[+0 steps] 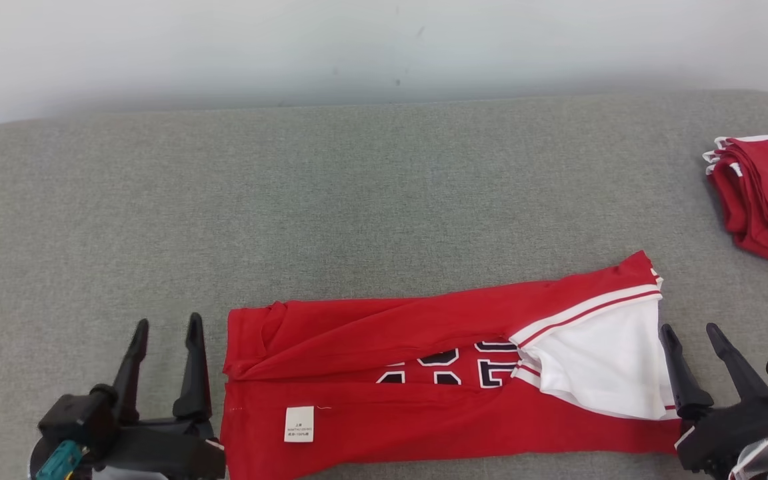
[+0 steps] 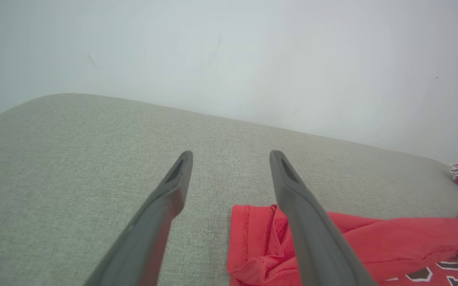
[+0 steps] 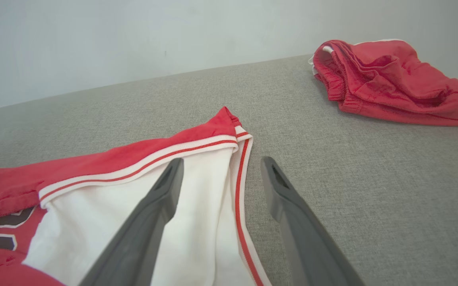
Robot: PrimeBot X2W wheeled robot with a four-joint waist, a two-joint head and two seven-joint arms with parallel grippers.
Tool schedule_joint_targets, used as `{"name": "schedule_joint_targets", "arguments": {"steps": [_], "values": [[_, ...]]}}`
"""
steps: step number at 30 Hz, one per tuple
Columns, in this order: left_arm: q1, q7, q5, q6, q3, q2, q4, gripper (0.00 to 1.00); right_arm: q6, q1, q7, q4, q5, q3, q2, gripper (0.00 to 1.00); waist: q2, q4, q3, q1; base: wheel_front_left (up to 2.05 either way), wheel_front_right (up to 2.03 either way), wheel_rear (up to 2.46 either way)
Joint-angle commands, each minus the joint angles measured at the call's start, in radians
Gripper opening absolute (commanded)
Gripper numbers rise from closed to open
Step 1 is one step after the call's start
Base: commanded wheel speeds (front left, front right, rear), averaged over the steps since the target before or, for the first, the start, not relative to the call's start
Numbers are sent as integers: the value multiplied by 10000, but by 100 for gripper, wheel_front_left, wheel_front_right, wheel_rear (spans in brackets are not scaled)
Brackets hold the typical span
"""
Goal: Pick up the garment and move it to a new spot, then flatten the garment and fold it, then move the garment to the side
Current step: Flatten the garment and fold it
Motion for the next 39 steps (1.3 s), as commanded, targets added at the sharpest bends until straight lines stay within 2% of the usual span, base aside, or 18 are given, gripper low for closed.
{"name": "schedule_joint_targets", "arguments": {"steps": [1,6,11,21,23,24,29,39], "values": [[274,-27,448,-89,330,-157,-215,100,-29,-185,124,150,-124,-52,22,100,1,49,-32,1,0,0,0],[706,-26,1626,-529,1155,-721,-549,100,-29,-589,594,903,-269,23,89,100,1,222,-37,1,0,0,0],[956,-27,2364,-982,1732,-1255,-507,100,-29,-1021,1015,1827,-293,190,151,100,1,410,-31,1,0,0,0],[1077,-28,3088,-1390,2174,-1739,-324,100,-29,-1548,1790,3648,-130,694,273,100,1,704,-29,1,0,0,0],[1120,-28,3176,-1417,2232,-1792,-317,100,-28,-1543,1957,3771,18,932,351,18,1,714,-47,1,0,0,0],[1136,-28,3221,-1447,2260,-1810,-311,100,-28,-1571,1978,3788,106,1033,378,0,1,711,-57,1,0,0,0],[1269,-28,3370,-1504,2354,-1862,-291,100,-31,-1807,1777,3919,511,1185,100,0,1,601,-112,1,0,0,0],[1519,-29,3569,-1617,2509,-1888,-194,100,-32,-1934,1133,4632,945,267,-1476,0,1,346,-555,1,0,0,0]]}}
